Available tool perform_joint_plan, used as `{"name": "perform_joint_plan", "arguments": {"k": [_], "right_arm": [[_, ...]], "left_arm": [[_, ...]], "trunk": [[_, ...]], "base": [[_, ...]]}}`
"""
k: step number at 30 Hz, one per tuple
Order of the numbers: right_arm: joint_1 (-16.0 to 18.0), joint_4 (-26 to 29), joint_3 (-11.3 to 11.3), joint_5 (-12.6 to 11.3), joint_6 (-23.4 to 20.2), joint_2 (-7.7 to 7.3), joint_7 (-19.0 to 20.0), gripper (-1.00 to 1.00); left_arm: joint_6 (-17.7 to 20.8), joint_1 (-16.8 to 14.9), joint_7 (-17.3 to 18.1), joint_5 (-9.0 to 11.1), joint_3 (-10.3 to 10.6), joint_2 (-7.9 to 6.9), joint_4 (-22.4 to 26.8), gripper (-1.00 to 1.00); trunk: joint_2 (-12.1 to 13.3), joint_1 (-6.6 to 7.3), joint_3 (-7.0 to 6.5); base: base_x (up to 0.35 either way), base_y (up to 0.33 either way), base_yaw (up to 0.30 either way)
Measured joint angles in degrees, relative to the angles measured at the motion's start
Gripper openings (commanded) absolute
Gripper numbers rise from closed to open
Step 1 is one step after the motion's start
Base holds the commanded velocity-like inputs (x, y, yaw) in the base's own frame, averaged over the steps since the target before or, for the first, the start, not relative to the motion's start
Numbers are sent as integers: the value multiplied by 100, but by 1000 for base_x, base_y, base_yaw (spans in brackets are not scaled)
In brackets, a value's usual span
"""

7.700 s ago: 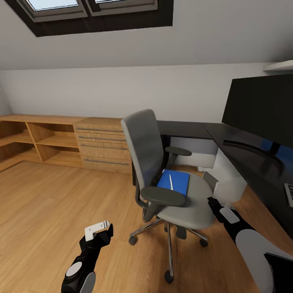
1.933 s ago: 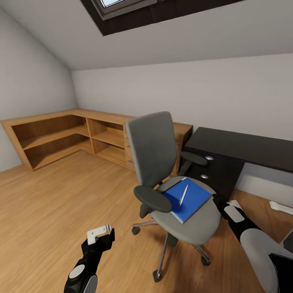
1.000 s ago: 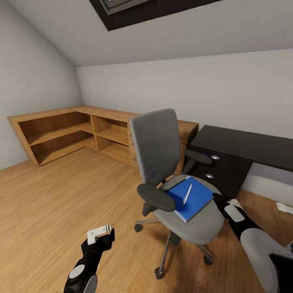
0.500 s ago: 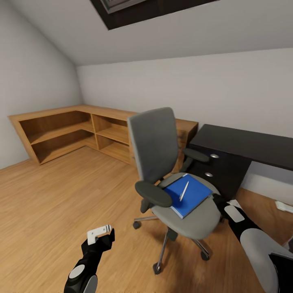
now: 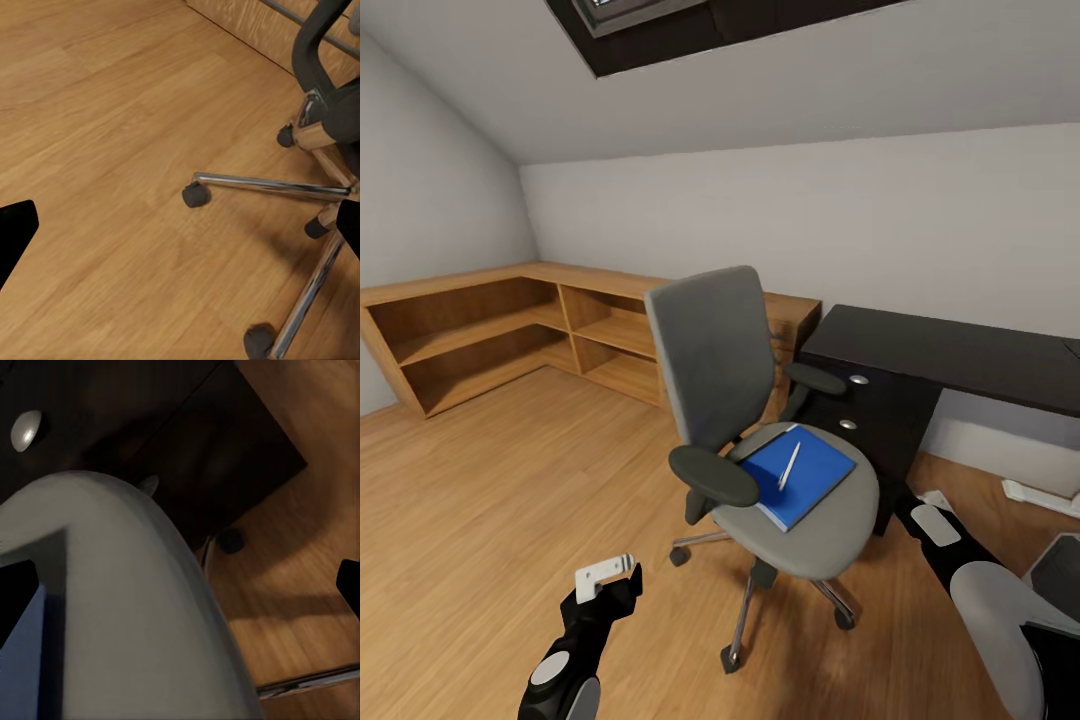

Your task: In the bedroom, organize the workspace by keeping the computer under the desk, ensuring the monitor is on the desk, placing the keyboard on the desk next to the monitor, placing the mouse on the desk next to the keyboard, moving the folder from the swivel chair onto the desk next to the mouse, stacking the notebook on top of the folder with the pen on top of the notebook, and positioning the swivel chair next to the desk.

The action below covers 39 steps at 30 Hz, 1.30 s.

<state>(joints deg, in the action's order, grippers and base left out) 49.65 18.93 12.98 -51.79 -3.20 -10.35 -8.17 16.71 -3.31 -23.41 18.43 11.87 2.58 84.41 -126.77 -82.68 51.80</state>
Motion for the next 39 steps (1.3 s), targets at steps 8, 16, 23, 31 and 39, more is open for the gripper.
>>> {"name": "perform_joint_plan", "arguments": {"k": [8, 16, 23, 31, 39], "right_arm": [[0, 2, -20, 36, 6, 59, 4, 100], [-3, 7, -20, 32, 7, 38, 1, 100], [-2, 8, -20, 32, 7, 35, 1, 100], [-2, 20, -28, 26, 4, 40, 0, 100], [-2, 7, -16, -4, -36, 29, -7, 100]], "left_arm": [[-15, 0, 0, -8, 102, 69, -3, 100], [-17, 0, 2, -9, 14, 166, 4, 100], [-18, 0, 2, -9, 9, 173, -1, 100], [-2, 0, 4, -7, 9, 136, -3, 100], [6, 0, 3, -9, 9, 124, -18, 100]], "trunk": [[-119, -65, 53], [-440, -241, 196], [-602, -330, 268], [-602, -329, 268], [-602, -329, 268]], "base": [[0, 0, -4], [0, 0, 0], [0, 0, 0], [11, 0, 0], [128, 0, 0]]}}
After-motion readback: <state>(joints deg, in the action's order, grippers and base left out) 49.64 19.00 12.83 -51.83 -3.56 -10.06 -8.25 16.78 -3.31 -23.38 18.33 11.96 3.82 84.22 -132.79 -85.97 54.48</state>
